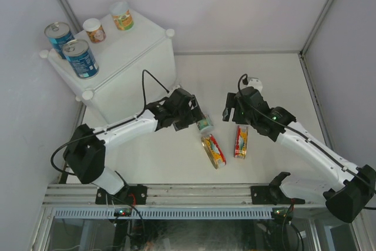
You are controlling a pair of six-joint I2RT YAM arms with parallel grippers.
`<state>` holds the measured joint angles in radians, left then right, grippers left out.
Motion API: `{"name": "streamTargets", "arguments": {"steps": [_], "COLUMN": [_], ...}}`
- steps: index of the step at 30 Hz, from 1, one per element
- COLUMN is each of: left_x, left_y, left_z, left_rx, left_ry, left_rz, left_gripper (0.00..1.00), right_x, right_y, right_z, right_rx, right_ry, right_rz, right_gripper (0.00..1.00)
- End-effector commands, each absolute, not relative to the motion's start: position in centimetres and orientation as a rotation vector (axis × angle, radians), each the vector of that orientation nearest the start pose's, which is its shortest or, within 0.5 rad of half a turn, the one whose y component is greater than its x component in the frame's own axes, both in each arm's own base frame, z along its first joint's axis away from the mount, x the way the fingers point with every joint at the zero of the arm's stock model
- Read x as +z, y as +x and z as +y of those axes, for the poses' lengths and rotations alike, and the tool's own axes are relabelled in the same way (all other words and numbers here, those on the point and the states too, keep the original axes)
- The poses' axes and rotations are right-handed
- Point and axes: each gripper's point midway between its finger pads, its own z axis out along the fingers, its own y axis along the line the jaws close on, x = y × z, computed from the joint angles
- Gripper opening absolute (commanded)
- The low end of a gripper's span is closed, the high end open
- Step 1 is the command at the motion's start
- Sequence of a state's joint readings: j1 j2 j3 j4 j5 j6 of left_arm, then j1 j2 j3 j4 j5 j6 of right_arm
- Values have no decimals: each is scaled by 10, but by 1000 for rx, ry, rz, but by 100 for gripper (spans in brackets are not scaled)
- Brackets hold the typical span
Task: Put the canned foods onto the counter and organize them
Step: Pick up the canned food from the center of the board.
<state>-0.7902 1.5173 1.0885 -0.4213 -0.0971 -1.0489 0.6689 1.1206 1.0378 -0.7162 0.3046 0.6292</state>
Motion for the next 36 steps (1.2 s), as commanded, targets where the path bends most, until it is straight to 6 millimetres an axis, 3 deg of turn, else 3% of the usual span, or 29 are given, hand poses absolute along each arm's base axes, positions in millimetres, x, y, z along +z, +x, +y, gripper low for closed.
{"name": "streamTargets", "arguments": {"steps": [1, 7, 13, 22, 29, 36], "left_x": [146, 123, 119, 98, 85, 79], "left_y": [291, 301, 315, 321, 309, 315], "left_z": [-329, -337, -336, -338, -325, -323], "left_rx": [-823, -784, -690, -569, -475, -394], "left_ry": [-519, -718, -832, -831, -790, -727], "left_rz": [2474, 2492, 2460, 2516, 2568, 2583], "left_gripper": [87, 88, 89, 89, 89, 89], "right_x": [201, 210, 222, 238, 242, 245], "right_y": [259, 257, 251, 244, 241, 242], "right_z": [162, 157, 154, 148, 143, 146], "right_rx": [326, 344, 389, 441, 459, 482], "right_ry": [138, 129, 114, 105, 100, 100], "right_rz": [2287, 2258, 2226, 2187, 2180, 2174], "right_gripper": [77, 77, 77, 76, 76, 76]}}
